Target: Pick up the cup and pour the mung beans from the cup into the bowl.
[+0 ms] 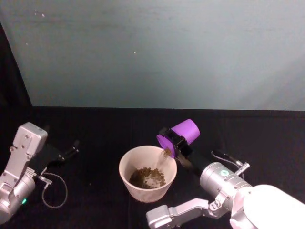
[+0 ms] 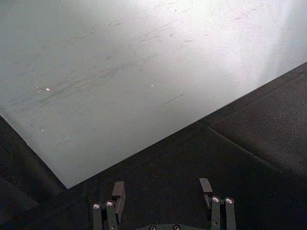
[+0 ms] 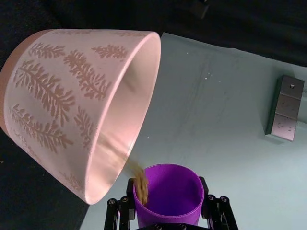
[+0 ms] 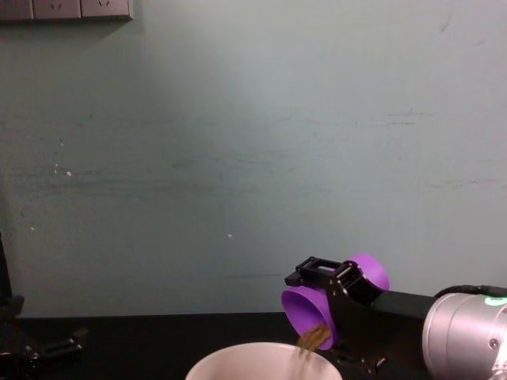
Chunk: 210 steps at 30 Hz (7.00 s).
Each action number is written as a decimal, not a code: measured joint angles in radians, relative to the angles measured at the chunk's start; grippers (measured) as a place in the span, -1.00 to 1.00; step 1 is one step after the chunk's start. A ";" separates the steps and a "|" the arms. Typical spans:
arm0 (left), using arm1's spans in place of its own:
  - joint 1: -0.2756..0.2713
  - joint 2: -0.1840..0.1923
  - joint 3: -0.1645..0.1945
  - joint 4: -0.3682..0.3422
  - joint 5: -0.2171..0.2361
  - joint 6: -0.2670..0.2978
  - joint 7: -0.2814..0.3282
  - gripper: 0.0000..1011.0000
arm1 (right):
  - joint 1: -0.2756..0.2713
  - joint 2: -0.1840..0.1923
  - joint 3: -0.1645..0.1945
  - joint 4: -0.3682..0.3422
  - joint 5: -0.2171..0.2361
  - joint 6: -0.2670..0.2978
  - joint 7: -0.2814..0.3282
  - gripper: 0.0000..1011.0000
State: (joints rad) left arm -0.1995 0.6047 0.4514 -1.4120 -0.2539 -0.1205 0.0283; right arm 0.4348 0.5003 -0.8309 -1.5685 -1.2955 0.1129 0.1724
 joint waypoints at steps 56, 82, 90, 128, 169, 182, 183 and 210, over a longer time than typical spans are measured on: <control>0.000 0.000 0.000 0.000 0.000 0.000 0.000 0.98 | -0.252 0.044 0.349 -0.123 0.572 -0.148 -0.150 0.46; 0.000 0.000 0.000 0.000 0.000 0.000 0.000 0.98 | -0.351 -0.110 0.582 0.025 1.203 -0.363 0.031 0.46; 0.000 0.000 0.000 0.000 0.000 0.000 0.000 0.98 | -0.359 -0.138 0.610 0.053 1.252 -0.380 0.063 0.46; 0.000 0.000 0.000 0.000 0.000 0.000 0.000 0.98 | -0.400 -0.184 0.691 0.117 1.387 -0.422 0.134 0.46; 0.000 0.000 0.000 0.000 0.000 0.000 0.000 0.98 | -0.317 -0.198 0.639 0.309 1.619 -0.454 0.320 0.46; 0.000 0.000 0.000 0.000 0.000 0.000 0.000 0.98 | -0.296 -0.184 0.608 0.329 1.648 -0.424 0.345 0.46; 0.000 0.000 0.000 0.000 0.000 0.000 0.000 0.98 | -0.296 -0.183 0.607 0.328 1.648 -0.420 0.345 0.46; 0.000 0.000 0.000 0.000 0.000 0.000 0.000 0.98 | -0.282 -0.164 0.581 0.323 1.669 -0.380 0.339 0.46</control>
State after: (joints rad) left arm -0.1995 0.6047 0.4514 -1.4120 -0.2539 -0.1205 0.0283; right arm 0.1523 0.3366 -0.2502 -1.2456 0.3732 -0.2671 0.5117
